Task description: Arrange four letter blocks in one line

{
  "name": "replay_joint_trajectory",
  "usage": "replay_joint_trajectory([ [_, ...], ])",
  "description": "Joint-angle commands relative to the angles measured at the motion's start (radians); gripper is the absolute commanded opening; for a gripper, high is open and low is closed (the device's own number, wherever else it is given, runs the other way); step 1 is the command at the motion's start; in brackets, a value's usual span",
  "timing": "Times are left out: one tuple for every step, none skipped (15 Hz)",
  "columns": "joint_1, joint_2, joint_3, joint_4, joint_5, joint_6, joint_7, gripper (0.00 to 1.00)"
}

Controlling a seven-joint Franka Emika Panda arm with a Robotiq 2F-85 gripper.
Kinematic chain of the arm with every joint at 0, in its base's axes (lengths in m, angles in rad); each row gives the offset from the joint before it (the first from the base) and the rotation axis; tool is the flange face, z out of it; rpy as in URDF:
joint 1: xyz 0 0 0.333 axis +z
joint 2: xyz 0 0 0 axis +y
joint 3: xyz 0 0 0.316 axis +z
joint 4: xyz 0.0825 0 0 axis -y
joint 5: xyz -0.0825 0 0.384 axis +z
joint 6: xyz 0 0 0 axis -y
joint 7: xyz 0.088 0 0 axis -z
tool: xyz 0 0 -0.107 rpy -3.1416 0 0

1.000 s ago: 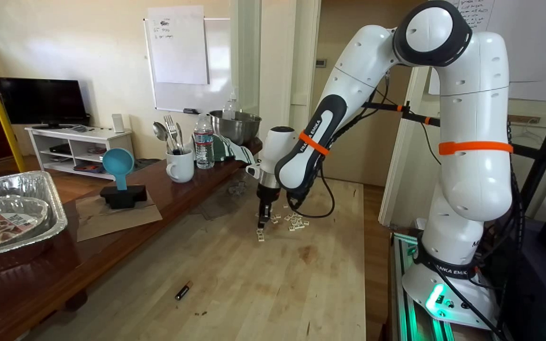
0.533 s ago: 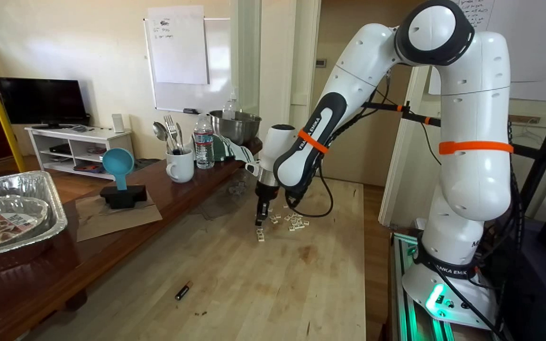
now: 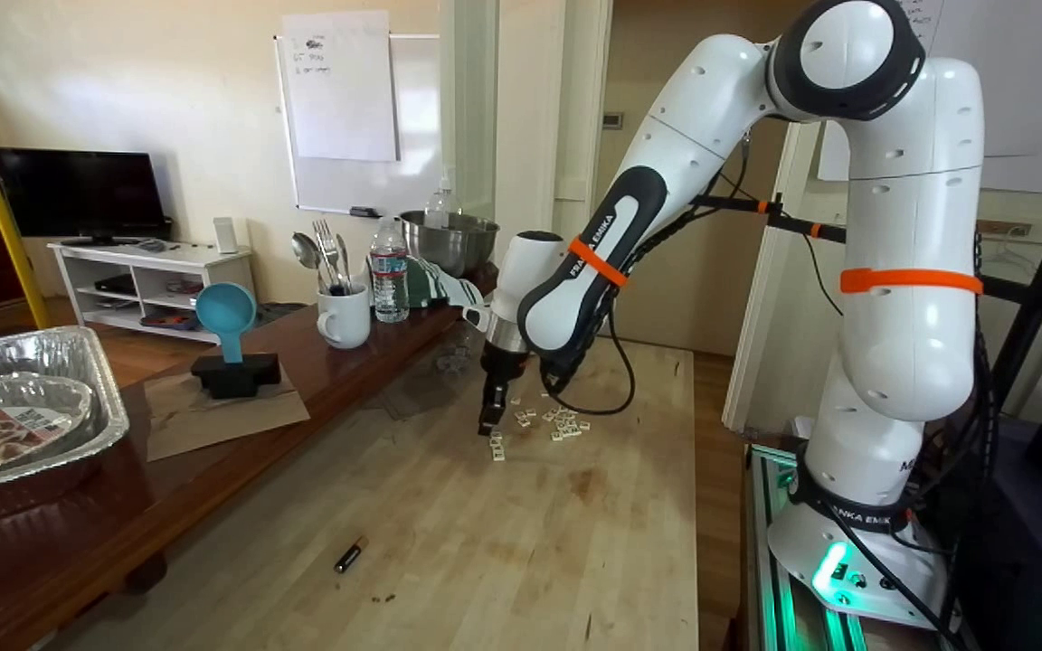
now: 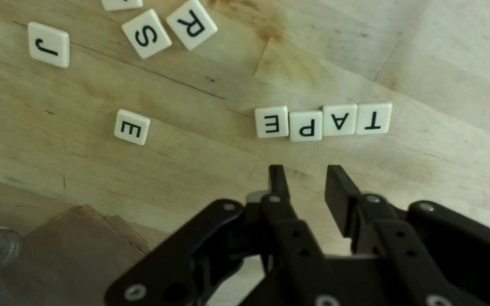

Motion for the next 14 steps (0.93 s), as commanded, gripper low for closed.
replay_joint_trajectory([
  [-0.004, -0.051, 0.005, -0.034, 0.024, -0.036, -0.020, 0.62],
  [-0.004, -0.058, 0.005, -0.037, 0.030, -0.041, -0.022, 0.71],
  [-0.004, -0.066, 0.005, -0.040, 0.035, -0.048, -0.027, 0.77],
  [-0.002, -0.071, 0.004, -0.040, 0.039, -0.057, -0.030, 0.86],
  [-0.001, -0.075, 0.004, -0.040, 0.048, -0.067, -0.037, 0.93],
  [0.001, -0.080, 0.003, -0.040, 0.055, -0.076, -0.043, 1.00],
  [0.003, -0.085, 0.000, -0.040, 0.062, -0.086, -0.049, 1.00],
  [0.008, -0.090, -0.005, -0.041, 0.064, -0.097, -0.050, 1.00],
  [0.012, -0.094, -0.008, -0.042, 0.068, -0.109, -0.055, 1.00],
  [0.016, -0.099, -0.012, -0.043, 0.069, -0.116, -0.056, 1.00],
  [0.020, -0.104, -0.016, -0.044, 0.070, -0.128, -0.056, 1.00],
  [0.023, -0.108, -0.015, -0.044, 0.081, -0.142, -0.062, 1.00],
  [0.029, -0.112, -0.019, -0.045, 0.082, -0.148, -0.056, 1.00],
  [0.036, -0.078, -0.031, -0.027, 0.059, -0.108, -0.038, 0.99],
])
